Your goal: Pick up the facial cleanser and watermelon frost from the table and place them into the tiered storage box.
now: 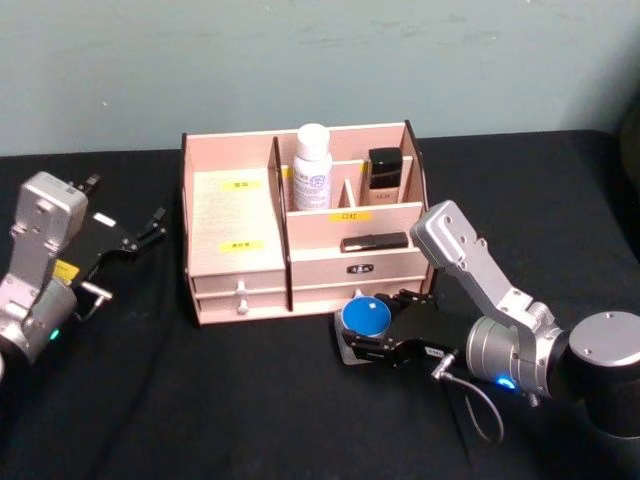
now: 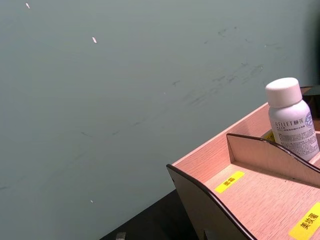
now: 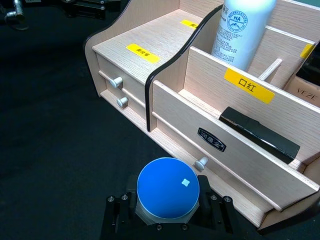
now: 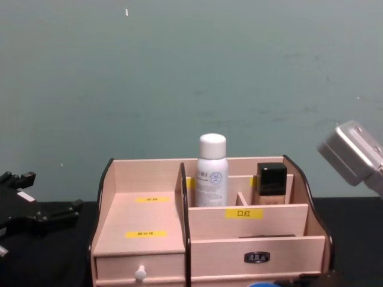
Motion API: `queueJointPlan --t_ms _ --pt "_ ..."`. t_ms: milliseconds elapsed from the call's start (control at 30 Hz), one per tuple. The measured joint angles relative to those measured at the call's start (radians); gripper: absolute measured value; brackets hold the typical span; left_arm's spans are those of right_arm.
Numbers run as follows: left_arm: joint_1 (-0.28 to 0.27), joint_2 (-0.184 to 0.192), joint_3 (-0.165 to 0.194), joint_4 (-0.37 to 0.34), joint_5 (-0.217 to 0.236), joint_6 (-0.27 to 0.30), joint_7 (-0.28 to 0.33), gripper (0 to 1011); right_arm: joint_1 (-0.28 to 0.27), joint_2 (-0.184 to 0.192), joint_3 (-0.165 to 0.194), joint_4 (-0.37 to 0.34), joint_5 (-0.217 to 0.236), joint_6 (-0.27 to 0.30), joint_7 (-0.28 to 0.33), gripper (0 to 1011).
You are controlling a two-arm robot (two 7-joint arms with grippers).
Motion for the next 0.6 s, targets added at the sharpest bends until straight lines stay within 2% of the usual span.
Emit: queueJointPlan --t_ms 600 --pt "0.0 0.0 0.0 0.0 0.0 0.0 0.0 1010 -0.001 0.004 0.003 -0.001 0.002 -0.011 0.006 728"
